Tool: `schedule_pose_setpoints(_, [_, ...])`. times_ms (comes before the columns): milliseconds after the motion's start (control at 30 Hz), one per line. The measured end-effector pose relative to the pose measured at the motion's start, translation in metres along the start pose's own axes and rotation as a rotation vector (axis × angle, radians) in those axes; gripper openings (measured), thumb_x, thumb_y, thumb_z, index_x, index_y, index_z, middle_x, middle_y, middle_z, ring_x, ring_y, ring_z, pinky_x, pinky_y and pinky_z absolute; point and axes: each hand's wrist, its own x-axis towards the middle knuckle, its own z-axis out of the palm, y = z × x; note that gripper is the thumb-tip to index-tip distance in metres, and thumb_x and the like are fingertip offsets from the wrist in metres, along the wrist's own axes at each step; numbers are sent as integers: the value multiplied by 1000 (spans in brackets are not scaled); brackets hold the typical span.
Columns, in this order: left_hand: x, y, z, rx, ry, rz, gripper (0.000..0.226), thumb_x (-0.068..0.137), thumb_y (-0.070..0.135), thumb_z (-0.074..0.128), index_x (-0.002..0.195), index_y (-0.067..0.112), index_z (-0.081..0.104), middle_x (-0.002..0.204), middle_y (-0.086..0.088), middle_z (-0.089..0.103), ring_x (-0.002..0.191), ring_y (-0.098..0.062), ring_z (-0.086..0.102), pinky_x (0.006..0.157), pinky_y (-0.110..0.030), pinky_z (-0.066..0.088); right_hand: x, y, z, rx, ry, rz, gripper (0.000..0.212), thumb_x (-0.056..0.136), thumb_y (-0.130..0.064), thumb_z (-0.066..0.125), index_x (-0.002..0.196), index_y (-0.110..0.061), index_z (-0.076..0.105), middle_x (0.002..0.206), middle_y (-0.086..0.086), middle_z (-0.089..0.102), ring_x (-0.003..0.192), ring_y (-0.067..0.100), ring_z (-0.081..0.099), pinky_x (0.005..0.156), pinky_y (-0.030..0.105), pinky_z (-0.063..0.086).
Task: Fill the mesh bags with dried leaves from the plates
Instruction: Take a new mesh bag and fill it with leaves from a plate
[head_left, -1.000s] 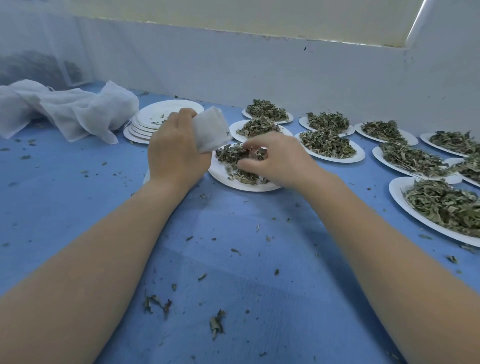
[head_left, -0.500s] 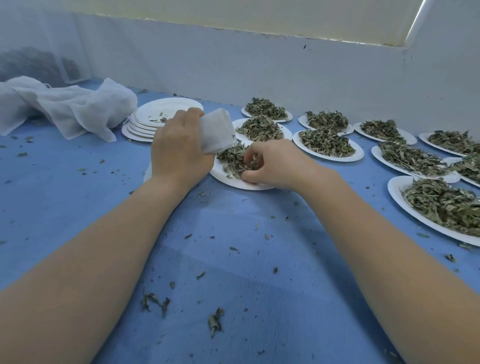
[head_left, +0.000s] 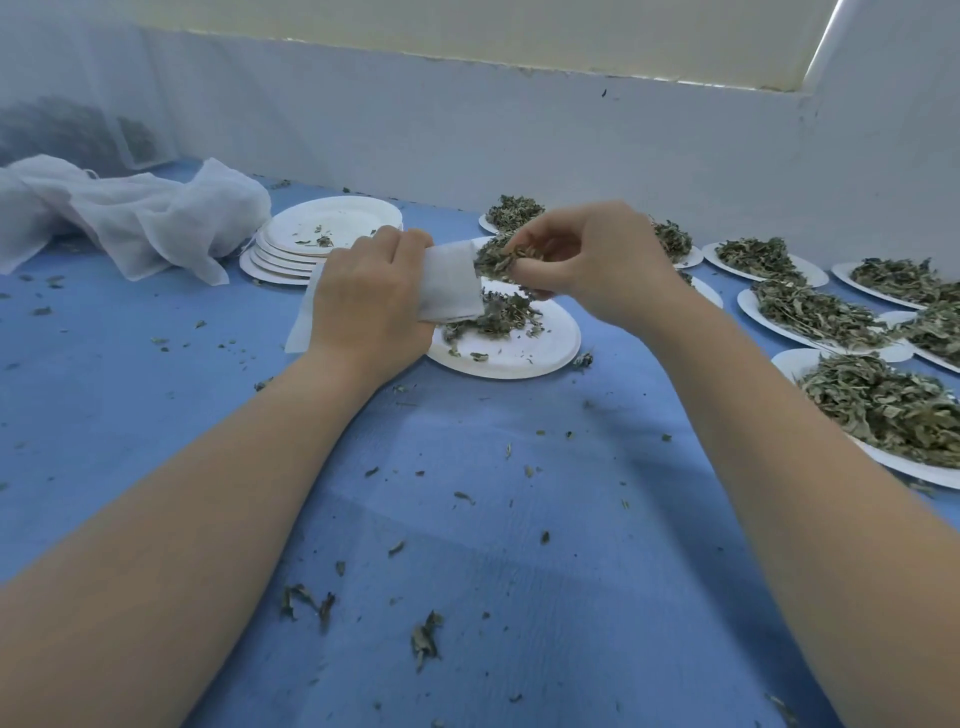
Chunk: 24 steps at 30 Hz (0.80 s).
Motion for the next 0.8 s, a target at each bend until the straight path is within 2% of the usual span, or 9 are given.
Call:
schedule_pose_setpoints(233, [-1, 8, 0, -129, 29, 90, 42, 61, 9, 77, 96, -6, 60, 79, -22, 59, 64, -38, 56, 59, -37, 42, -3, -14, 21, -1, -44, -85, 14, 79, -13, 70, 92, -13, 75, 81, 2, 72, 80, 16, 66, 76, 26, 53])
schedule_pose_setpoints(333, [-3, 9, 0, -221, 32, 43, 49, 62, 13, 78, 103, -5, 59, 88, -22, 62, 73, -38, 59, 65, -38, 44, -4, -16, 30, 15, -57, -83, 15, 86, -8, 56, 86, -2, 70, 58, 0, 52, 50, 7, 41, 48, 17, 34])
schedule_pose_setpoints(400, [-5, 9, -1, -291, 32, -22, 51, 62, 13, 78, 106, -2, 58, 95, -18, 63, 81, -37, 60, 68, -36, 44, -5, -17, 28, 3, -163, -67, 20, 89, -6, 48, 84, 4, 64, 56, 0, 35, 43, 6, 26, 44, 17, 24])
schedule_pose_setpoints(467, [-5, 7, -1, -332, 35, -85, 51, 64, 16, 77, 110, 3, 58, 100, -14, 63, 87, -34, 59, 71, -35, 44, -6, -19, 20, 53, -305, -74, 22, 91, -7, 47, 96, -6, 69, 63, 0, 51, 47, 11, 40, 47, 22, 36])
schedule_pose_setpoints(533, [-4, 6, -2, -332, 29, -129, 53, 66, 21, 77, 113, 5, 57, 102, -12, 63, 92, -32, 58, 74, -35, 43, -7, -22, 16, 90, -307, -92, 27, 89, -10, 54, 105, -23, 71, 80, -4, 69, 67, 23, 60, 64, 35, 50])
schedule_pose_setpoints(600, [-3, 7, -3, -322, 14, -137, 56, 66, 25, 77, 114, 6, 57, 103, -12, 62, 92, -32, 58, 75, -35, 43, -5, -21, 19, 123, -145, -76, 21, 83, -12, 65, 96, -27, 73, 83, -6, 72, 81, 18, 68, 76, 33, 53])
schedule_pose_setpoints(667, [-4, 9, -5, -308, 10, -108, 56, 66, 29, 76, 113, 5, 58, 100, -13, 62, 89, -32, 59, 72, -36, 44, -5, -22, 27, 59, 5, -90, 14, 79, -12, 69, 88, -22, 75, 72, -13, 65, 73, 7, 65, 66, 13, 47])
schedule_pose_setpoints(733, [-4, 13, -8, -289, 16, -45, 51, 67, 29, 68, 110, 3, 60, 94, -15, 63, 81, -34, 60, 68, -37, 45, -6, -22, 36, -81, 8, -110, 9, 82, -11, 63, 79, -13, 72, 63, -5, 60, 61, 9, 53, 55, 12, 36])
schedule_pose_setpoints(800, [-3, 17, -10, -271, 35, 37, 45, 71, 23, 50, 110, 4, 59, 86, -18, 64, 70, -37, 60, 61, -39, 48, -6, -23, 42, -145, -131, -120, 21, 85, -7, 55, 66, -12, 61, 54, -1, 52, 54, 12, 42, 49, 16, 30])
